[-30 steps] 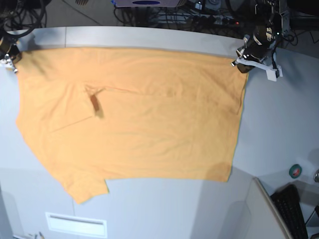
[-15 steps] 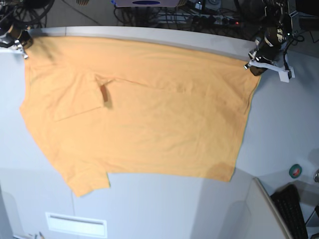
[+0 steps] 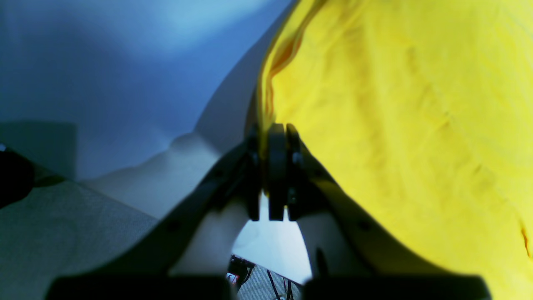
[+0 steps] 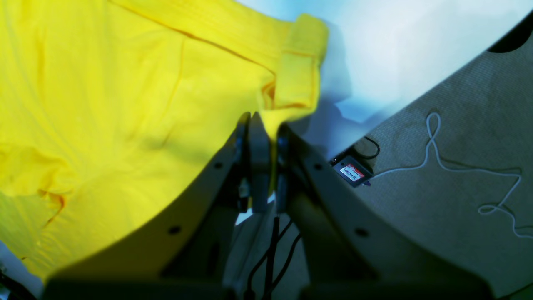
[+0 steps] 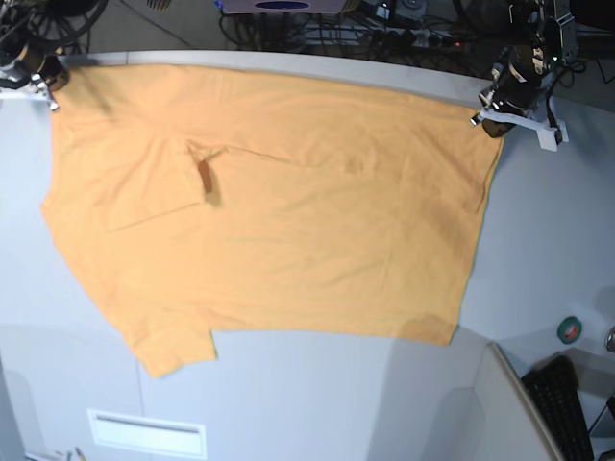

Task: Layout the t-shirt on the table in an organized manner, then fold the t-shirt properly
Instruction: 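Lift the shirt edge with both grippers and pull it outward to unfold, then release the shirt and move both grippers to its side edges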

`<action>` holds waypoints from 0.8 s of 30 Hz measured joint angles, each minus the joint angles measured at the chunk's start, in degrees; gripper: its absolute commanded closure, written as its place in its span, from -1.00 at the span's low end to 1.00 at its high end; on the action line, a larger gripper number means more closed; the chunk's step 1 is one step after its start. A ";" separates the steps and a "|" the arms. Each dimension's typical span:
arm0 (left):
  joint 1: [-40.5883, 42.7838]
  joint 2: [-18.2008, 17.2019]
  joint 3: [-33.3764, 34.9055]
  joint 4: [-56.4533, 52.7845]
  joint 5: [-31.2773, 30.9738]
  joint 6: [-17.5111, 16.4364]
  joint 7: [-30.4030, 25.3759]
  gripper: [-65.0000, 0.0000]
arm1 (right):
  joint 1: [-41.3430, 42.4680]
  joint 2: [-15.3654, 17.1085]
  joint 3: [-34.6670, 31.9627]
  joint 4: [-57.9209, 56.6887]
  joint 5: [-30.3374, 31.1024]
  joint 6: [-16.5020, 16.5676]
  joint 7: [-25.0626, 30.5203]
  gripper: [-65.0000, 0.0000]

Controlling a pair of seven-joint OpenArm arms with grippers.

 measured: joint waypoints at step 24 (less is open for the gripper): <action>-2.58 5.25 -22.56 1.97 0.02 0.04 0.92 -0.40 | 7.72 9.25 5.44 -2.54 -0.17 0.04 2.80 0.14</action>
